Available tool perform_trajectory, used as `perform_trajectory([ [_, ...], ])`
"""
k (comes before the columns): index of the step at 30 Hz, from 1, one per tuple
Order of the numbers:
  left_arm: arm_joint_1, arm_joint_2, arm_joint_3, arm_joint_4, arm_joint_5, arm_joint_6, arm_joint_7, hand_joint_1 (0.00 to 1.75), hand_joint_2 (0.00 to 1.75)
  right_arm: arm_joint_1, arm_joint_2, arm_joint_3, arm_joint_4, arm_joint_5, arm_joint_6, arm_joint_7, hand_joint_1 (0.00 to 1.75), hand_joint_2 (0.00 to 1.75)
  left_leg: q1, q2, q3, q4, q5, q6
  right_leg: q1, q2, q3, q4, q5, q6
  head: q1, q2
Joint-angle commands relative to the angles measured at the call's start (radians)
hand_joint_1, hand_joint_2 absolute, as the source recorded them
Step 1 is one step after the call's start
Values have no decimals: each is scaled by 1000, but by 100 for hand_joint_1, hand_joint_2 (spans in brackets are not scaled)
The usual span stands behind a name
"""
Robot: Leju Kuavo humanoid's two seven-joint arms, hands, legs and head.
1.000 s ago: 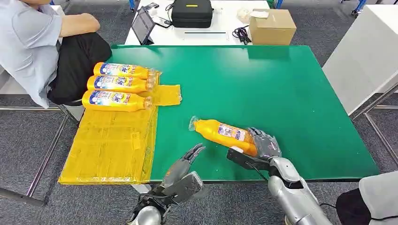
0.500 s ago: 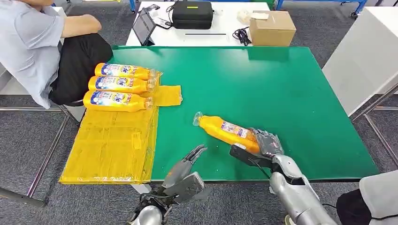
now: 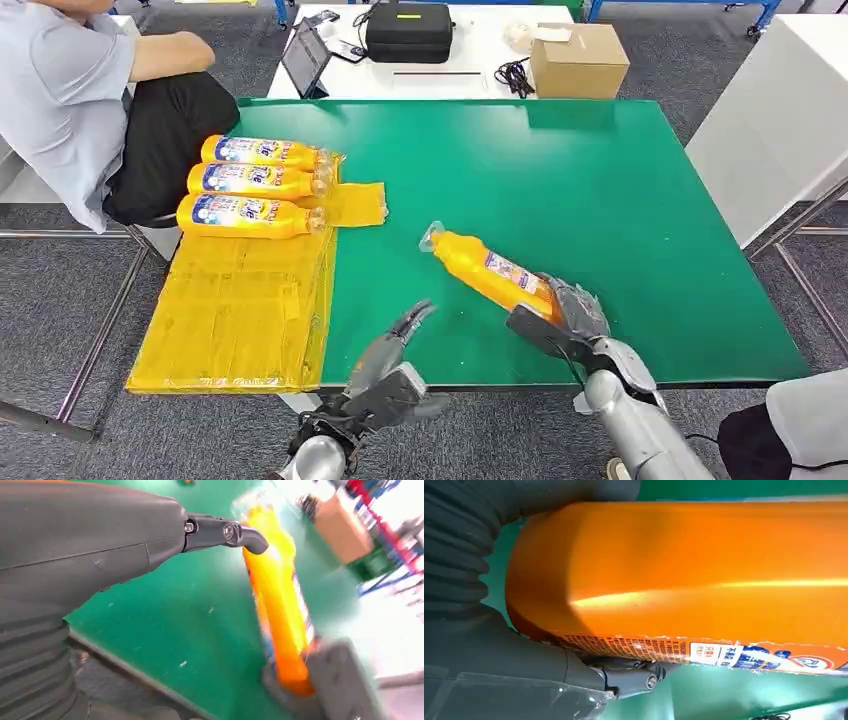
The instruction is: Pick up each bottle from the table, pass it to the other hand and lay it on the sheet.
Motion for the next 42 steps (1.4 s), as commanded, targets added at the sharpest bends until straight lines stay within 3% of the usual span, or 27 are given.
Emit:
perform_trajectory([
  [1, 18, -14, 60, -41, 335, 163, -242, 0, 175, 108, 84, -98, -103, -103, -1, -49, 175, 175, 2, 0, 0, 0, -1, -2, 2, 0, 0, 0, -1, -3, 0, 0],
  [7, 23, -10, 69, -37, 442, 152, -251, 0, 175, 110, 94, -105, -112, -127, -9, -63, 175, 175, 2, 0, -3, 0, -1, -2, 1, 0, -3, 0, 0, -2, 0, 0],
  [9, 45, -35, 123, -70, 488, 286, -393, 0, 175, 125, 108, -111, -145, -146, -16, -72, 175, 175, 2, 1, -3, 0, -1, -2, 2, 0, -2, -1, -1, -3, 0, 0],
  [13, -12, -53, 178, -48, 596, 329, -319, 0, 175, 86, 146, -90, -144, -181, -7, -98, 175, 175, 2, 3, -6, 1, -1, -3, 2, 3, -6, 1, 0, -2, 0, 0],
  [24, 0, -40, 169, -12, 640, 313, -370, 0, 175, 101, 137, -80, -160, -188, -13, -98, 175, 175, 1, 1, -10, 0, 0, -1, 1, 1, -9, 0, 0, -1, 0, 0],
  [26, -9, -26, 173, 17, 766, 208, -235, 0, 175, 99, 139, -65, -181, -207, 0, -130, 175, 175, 1, 1, -10, 0, -1, -2, 1, 1, -9, 0, -1, -2, 0, 0],
  [29, -34, -8, 199, 102, 900, 68, -143, 0, 175, 74, 154, -32, -206, -239, 16, -154, 175, 175, 1, 3, -10, -1, -1, -2, 1, 2, -10, 0, 0, -3, 0, 0],
  [34, -44, -29, 231, 138, 933, -1, -166, 0, 175, 77, 154, 47, -267, -275, 38, -172, 175, 175, 1, 3, -13, 0, 0, -2, 1, 2, -13, 1, 0, -2, 0, 0],
  [40, -42, -12, 251, 99, 1030, -217, -116, 0, 175, 50, 156, 145, -318, -308, 75, -183, 175, 175, 2, 5, -11, 1, -2, -2, 2, 4, -11, 1, -1, -3, 0, 0],
  [42, -53, -6, 227, 96, 930, -175, -196, 0, 175, 59, 153, 170, -339, -314, 80, -181, 175, 175, 1, 4, -12, 0, -1, -2, 1, 4, -12, 1, 0, -2, 0, 0],
])
